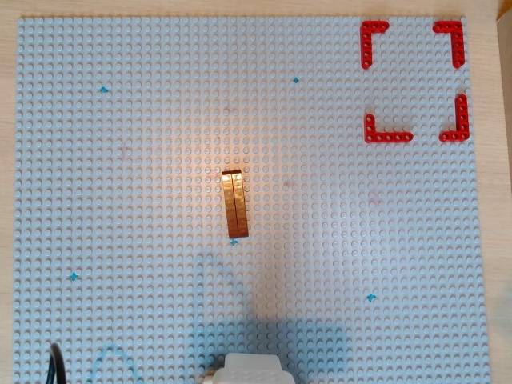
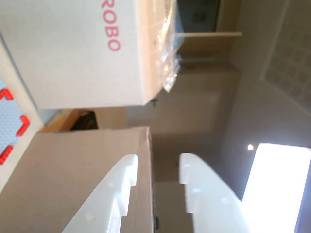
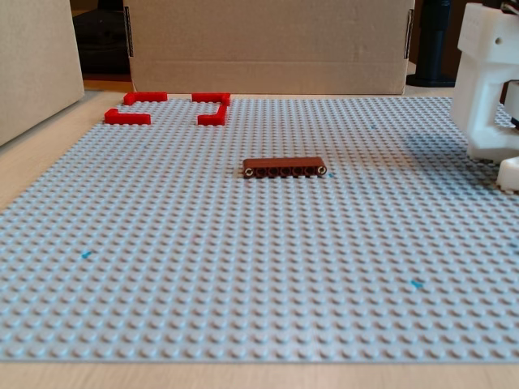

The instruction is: Grab and store lego

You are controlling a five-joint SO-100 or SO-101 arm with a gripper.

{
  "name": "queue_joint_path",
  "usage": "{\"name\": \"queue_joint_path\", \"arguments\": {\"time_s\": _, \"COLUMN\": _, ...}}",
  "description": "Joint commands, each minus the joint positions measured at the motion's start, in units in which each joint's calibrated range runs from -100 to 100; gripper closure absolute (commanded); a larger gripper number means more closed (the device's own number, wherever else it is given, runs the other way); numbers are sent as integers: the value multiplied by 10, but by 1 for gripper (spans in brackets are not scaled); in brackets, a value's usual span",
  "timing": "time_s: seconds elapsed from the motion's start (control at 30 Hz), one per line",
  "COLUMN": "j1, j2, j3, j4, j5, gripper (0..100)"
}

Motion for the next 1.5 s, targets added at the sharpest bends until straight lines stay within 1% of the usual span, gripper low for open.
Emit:
{"name": "queue_joint_path", "arguments": {"time_s": 0.0, "j1": 0, "j2": -3, "j3": 1, "j4": 1, "j5": 2, "gripper": 92}}
{"name": "queue_joint_path", "arguments": {"time_s": 0.13, "j1": 4, "j2": -3, "j3": 1, "j4": 3, "j5": -2, "gripper": 72}}
{"name": "queue_joint_path", "arguments": {"time_s": 0.17, "j1": 4, "j2": -3, "j3": 1, "j4": 3, "j5": -2, "gripper": 69}}
{"name": "queue_joint_path", "arguments": {"time_s": 0.2, "j1": 4, "j2": -3, "j3": 2, "j4": 5, "j5": -2, "gripper": 69}}
{"name": "queue_joint_path", "arguments": {"time_s": 0.23, "j1": 4, "j2": -3, "j3": 2, "j4": 10, "j5": -2, "gripper": 71}}
{"name": "queue_joint_path", "arguments": {"time_s": 0.27, "j1": 4, "j2": -3, "j3": 3, "j4": 15, "j5": -1, "gripper": 75}}
{"name": "queue_joint_path", "arguments": {"time_s": 0.33, "j1": 3, "j2": -4, "j3": 11, "j4": 16, "j5": 1, "gripper": 88}}
{"name": "queue_joint_path", "arguments": {"time_s": 0.4, "j1": 0, "j2": -4, "j3": 14, "j4": 15, "j5": 2, "gripper": 97}}
{"name": "queue_joint_path", "arguments": {"time_s": 0.43, "j1": 0, "j2": -4, "j3": 14, "j4": 12, "j5": 2, "gripper": 99}}
{"name": "queue_joint_path", "arguments": {"time_s": 0.47, "j1": 0, "j2": -3, "j3": 14, "j4": 8, "j5": 2, "gripper": 99}}
{"name": "queue_joint_path", "arguments": {"time_s": 0.57, "j1": 4, "j2": -3, "j3": 11, "j4": 15, "j5": 5, "gripper": 94}}
{"name": "queue_joint_path", "arguments": {"time_s": 0.63, "j1": 5, "j2": -2, "j3": 13, "j4": 42, "j5": 40, "gripper": 93}}
{"name": "queue_joint_path", "arguments": {"time_s": 0.7, "j1": 4, "j2": 0, "j3": 27, "j4": 66, "j5": 100, "gripper": 94}}
{"name": "queue_joint_path", "arguments": {"time_s": 0.8, "j1": 0, "j2": 19, "j3": 80, "j4": 74, "j5": 191, "gripper": 98}}
{"name": "queue_joint_path", "arguments": {"time_s": 0.87, "j1": 0, "j2": 36, "j3": 117, "j4": 66, "j5": 240, "gripper": 99}}
{"name": "queue_joint_path", "arguments": {"time_s": 1.0, "j1": 6, "j2": 104, "j3": 172, "j4": 14, "j5": 306, "gripper": 98}}
{"name": "queue_joint_path", "arguments": {"time_s": 1.1, "j1": 2, "j2": 198, "j3": 204, "j4": -24, "j5": 352, "gripper": 98}}
{"name": "queue_joint_path", "arguments": {"time_s": 1.2, "j1": 4, "j2": 311, "j3": 201, "j4": -38, "j5": 413, "gripper": 98}}
{"name": "queue_joint_path", "arguments": {"time_s": 1.23, "j1": 4, "j2": 348, "j3": 191, "j4": -33, "j5": 426, "gripper": 98}}
{"name": "queue_joint_path", "arguments": {"time_s": 1.37, "j1": 3, "j2": 473, "j3": 127, "j4": 15, "j5": 420, "gripper": 98}}
{"name": "queue_joint_path", "arguments": {"time_s": 1.47, "j1": 4, "j2": 554, "j3": 74, "j4": 60, "j5": 431, "gripper": 98}}
